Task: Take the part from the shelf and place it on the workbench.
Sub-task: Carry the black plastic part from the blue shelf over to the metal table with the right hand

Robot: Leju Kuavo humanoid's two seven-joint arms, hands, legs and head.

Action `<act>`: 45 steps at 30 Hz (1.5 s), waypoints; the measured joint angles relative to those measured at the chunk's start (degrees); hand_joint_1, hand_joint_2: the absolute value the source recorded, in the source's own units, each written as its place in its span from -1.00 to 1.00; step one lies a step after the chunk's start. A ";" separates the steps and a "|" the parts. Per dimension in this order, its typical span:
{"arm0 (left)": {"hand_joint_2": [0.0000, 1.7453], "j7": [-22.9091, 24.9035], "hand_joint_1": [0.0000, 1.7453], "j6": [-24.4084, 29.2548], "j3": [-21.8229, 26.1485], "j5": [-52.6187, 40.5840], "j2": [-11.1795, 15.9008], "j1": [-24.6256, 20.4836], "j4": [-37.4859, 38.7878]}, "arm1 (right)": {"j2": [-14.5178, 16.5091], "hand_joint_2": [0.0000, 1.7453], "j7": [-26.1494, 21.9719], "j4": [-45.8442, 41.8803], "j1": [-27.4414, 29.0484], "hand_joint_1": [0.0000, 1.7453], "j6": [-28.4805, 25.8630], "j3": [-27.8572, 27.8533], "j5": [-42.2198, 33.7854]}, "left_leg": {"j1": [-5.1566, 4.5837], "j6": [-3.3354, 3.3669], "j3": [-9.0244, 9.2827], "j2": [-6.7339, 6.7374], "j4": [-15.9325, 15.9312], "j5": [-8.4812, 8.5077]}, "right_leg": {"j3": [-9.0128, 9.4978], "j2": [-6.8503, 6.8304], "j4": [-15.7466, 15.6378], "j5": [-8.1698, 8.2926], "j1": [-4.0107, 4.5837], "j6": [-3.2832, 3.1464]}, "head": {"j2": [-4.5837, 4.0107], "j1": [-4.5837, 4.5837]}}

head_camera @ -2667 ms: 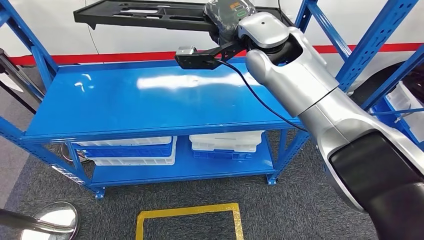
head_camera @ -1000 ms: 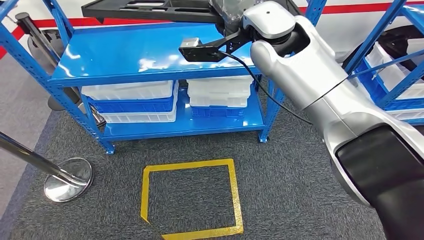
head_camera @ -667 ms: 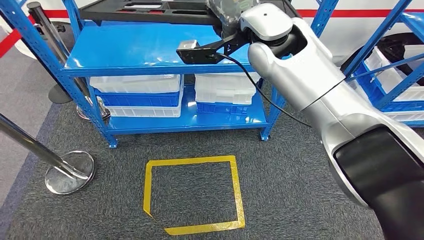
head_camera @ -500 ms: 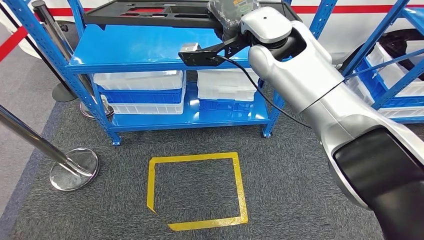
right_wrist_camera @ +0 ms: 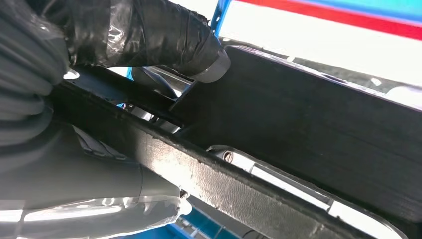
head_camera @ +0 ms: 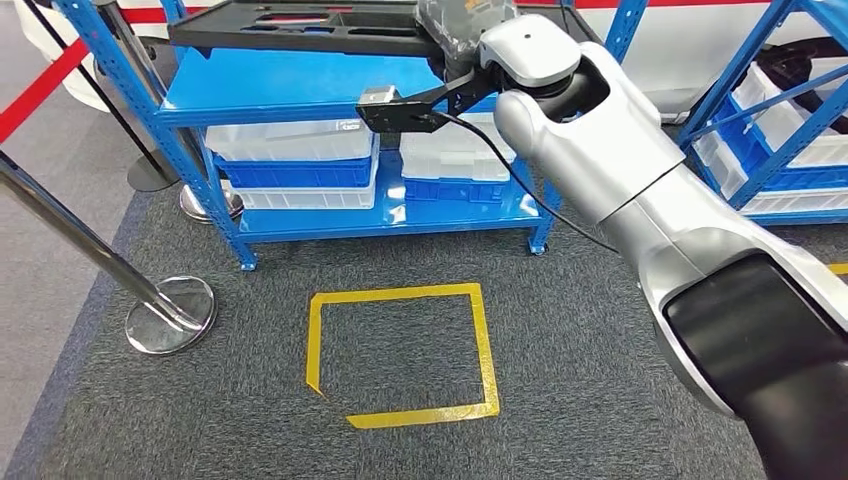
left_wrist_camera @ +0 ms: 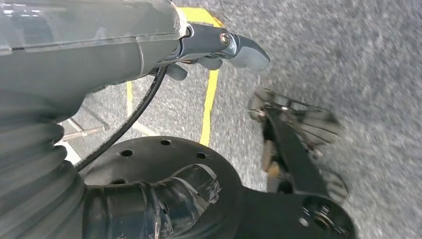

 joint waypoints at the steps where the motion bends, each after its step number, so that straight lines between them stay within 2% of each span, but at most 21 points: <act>1: 1.00 0.00 -1.00 0.00 -0.01 -0.01 0.02 -0.06 0.00 | 0.01 1.00 -0.19 0.03 0.04 1.00 0.01 -0.01 -0.17 | 0.07 -0.25 2.98 -0.02 -3.59 -0.03 | -1.14 0.06 0.61 0.46 -0.14 0.42 | 0.00 -0.02; 2: 1.00 -0.01 -1.00 0.00 -0.01 -0.01 0.07 -0.10 -0.01 | 0.02 1.00 -0.36 0.07 0.06 1.00 0.01 -0.01 -0.33 | 0.03 -0.01 5.49 -0.07 -7.07 -1.01 | -1.91 0.12 1.07 0.90 -0.19 0.85 | 0.00 0.00; 4: 1.00 -0.02 -1.00 0.01 0.00 0.00 0.16 -0.11 -0.02 | 0.06 1.00 -0.67 0.27 0.00 1.00 0.02 -0.01 -0.53 | -0.34 1.03 7.86 -0.18 -11.51 -3.25 | -2.53 0.19 1.25 1.97 -0.16 1.64 | 0.00 0.01; 7: 1.00 0.02 -1.00 0.04 0.00 0.09 0.22 -0.03 -0.02 | 0.03 1.00 -1.06 0.93 -0.13 1.00 -0.03 0.05 -0.59 | -0.32 2.85 6.85 -0.01 -12.01 -1.89 | -3.04 0.39 1.35 2.19 -0.39 2.67 | 0.00 0.09; 9: 1.00 0.07 -1.00 0.10 0.00 0.15 0.22 -0.01 -0.02 | 0.02 1.00 -1.14 1.37 -0.10 1.00 -0.10 0.15 -0.59 | -0.18 3.72 5.74 0.30 -12.14 -0.50 | -4.80 0.59 5.76 -1.88 -0.62 3.16 | 0.00 0.15; 11: 1.00 0.19 -1.00 0.20 0.00 0.16 0.23 0.01 -0.02 | 0.07 1.00 -1.13 1.59 0.13 1.00 -0.35 0.26 -0.60 | -0.27 4.06 4.20 0.41 -12.08 0.72 | -6.79 0.63 13.40 -6.99 -0.66 3.48 | 0.00 0.17; 13: 1.00 0.46 -1.00 0.42 0.00 0.16 0.24 0.05 -0.02 | 0.08 1.00 -1.06 1.84 0.65 1.00 -0.70 0.34 -0.60 | -0.33 4.06 2.79 0.41 -11.94 1.91 | -6.15 0.65 17.01 -9.12 -0.65 3.50 | 0.00 0.18; 14: 1.00 0.64 -1.00 0.58 0.00 0.16 0.24 0.07 -0.02 | 0.09 1.00 -1.01 2.00 0.92 1.00 -0.85 0.38 -0.60 | -0.36 3.99 2.15 0.38 -11.83 2.42 | -4.14 0.67 15.52 -8.82 -0.64 3.35 | 0.00 0.18; 17: 1.00 1.05 -1.00 0.97 0.00 0.16 0.22 0.09 -0.02 | 0.33 1.00 -0.86 2.33 1.26 1.00 -1.24 0.46 -0.52 | -0.45 3.52 0.60 0.26 -11.44 3.56 | 3.96 0.85 4.68 -6.84 -0.33 2.42 | 0.00 0.16; 19: 1.00 1.16 -1.00 1.10 0.00 0.17 0.22 0.08 -0.02 | 0.52 1.00 -0.71 2.43 1.32 1.00 -1.55 0.46 -0.46 | -0.41 2.87 -0.05 0.29 -11.39 4.25 | 5.29 0.99 1.85 -6.35 0.15 1.87 | 0.00 0.16; 21: 1.00 1.26 -1.00 1.17 0.01 0.19 0.23 0.10 -0.02 | 0.58 1.00 -0.59 2.69 1.49 1.00 -1.73 0.46 -0.42 | -0.40 2.15 -0.44 0.22 -11.58 4.81 | 4.79 0.91 1.71 -5.41 0.18 1.35 | 0.00 0.16; 23: 1.00 1.29 -1.00 1.21 0.03 0.20 0.26 0.15 -0.02 | 0.71 1.00 -0.54 3.04 1.70 1.00 -1.77 0.53 -0.40 | -0.43 1.63 -1.19 0.12 -10.62 3.31 | 4.25 0.59 1.05 -4.28 -0.16 0.61 | 0.00 0.13; 26: 1.00 1.29 -1.00 1.22 0.03 0.19 0.35 0.19 -0.02 | 1.03 1.00 -0.53 3.44 1.78 1.00 -1.84 0.69 -0.37 | -0.39 1.26 -3.79 0.15 -2.33 -3.99 | 2.40 0.43 0.77 -2.44 -0.23 -0.17 | 0.00 0.09; 28: 1.00 1.16 -1.00 1.19 0.02 0.18 0.40 0.14 -0.02 | 1.07 1.00 -0.53 3.65 1.92 1.00 -1.86 0.76 -0.35 | -0.38 1.15 -4.01 0.15 2.33 -6.79 | 0.71 0.42 1.05 -1.27 -0.07 -0.22 | 0.00 0.09; 30: 1.00 0.98 -1.00 1.15 0.02 0.18 0.43 0.09 -0.02 | 1.11 1.00 -0.54 3.76 2.08 1.00 -1.86 0.81 -0.35 | -0.39 1.25 -0.27 0.16 -0.51 -5.90 | -1.11 0.41 1.40 0.00 -0.01 -0.11 | 0.00 0.09; 33: 1.00 0.86 -1.00 1.09 0.02 0.13 0.45 -0.10 -0.02 | 1.25 1.00 -0.55 3.74 2.09 1.00 -1.86 0.84 -0.30 | -0.73 1.80 6.87 0.13 -10.55 -3.75 | -3.03 0.43 1.49 2.04 0.08 0.50 | 0.00 0.11; 37: 1.00 1.03 -1.00 1.16 0.02 -0.12 0.45 -0.04 -0.02 | 1.32 1.00 -0.61 3.78 2.09 1.00 -1.89 0.83 -0.22 | -1.07 3.05 6.25 0.16 -12.18 -1.51 | -3.26 0.36 0.10 4.57 -0.08 1.83 | 0.00 0.13; 39: 1.00 1.22 -1.00 1.23 0.01 -0.27 0.45 0.02 -0.02 | 1.07 1.00 -0.66 3.88 2.16 1.00 -1.88 0.83 -0.21 | -0.80 3.90 5.24 0.53 -12.78 0.55 | -3.99 0.64 1.03 2.33 -0.19 2.37 | 0.00 0.17; 42: 1.00 1.37 -1.00 1.34 0.01 -0.36 0.48 -0.03 -0.02 | 0.85 1.00 -0.71 3.98 2.21 1.00 -1.90 0.83 -0.18 | -0.67 4.54 2.43 0.83 -13.04 3.39 | -5.86 0.88 10.67 -7.66 -0.54 3.03 | 0.00 0.21; 43: 1.00 1.38 -1.00 1.36 0.02 -0.36 0.48 -0.01 -0.02 | 0.85 1.00 -0.74 4.03 2.24 1.00 -1.90 0.84 -0.17 | -0.66 4.49 1.39 0.84 -13.00 4.15 | -5.98 0.88 14.23 -9.41 -0.66 3.24 | 0.00 0.22; 45: 1.00 1.38 -1.00 1.36 0.02 -0.34 0.48 -0.02 -0.02 | 0.85 1.00 -0.78 4.16 2.29 1.00 -1.90 0.85 -0.17 | -0.62 4.27 -0.70 0.87 -12.82 5.62 | -4.30 0.87 17.32 -8.61 -0.88 3.48 | 0.00 0.22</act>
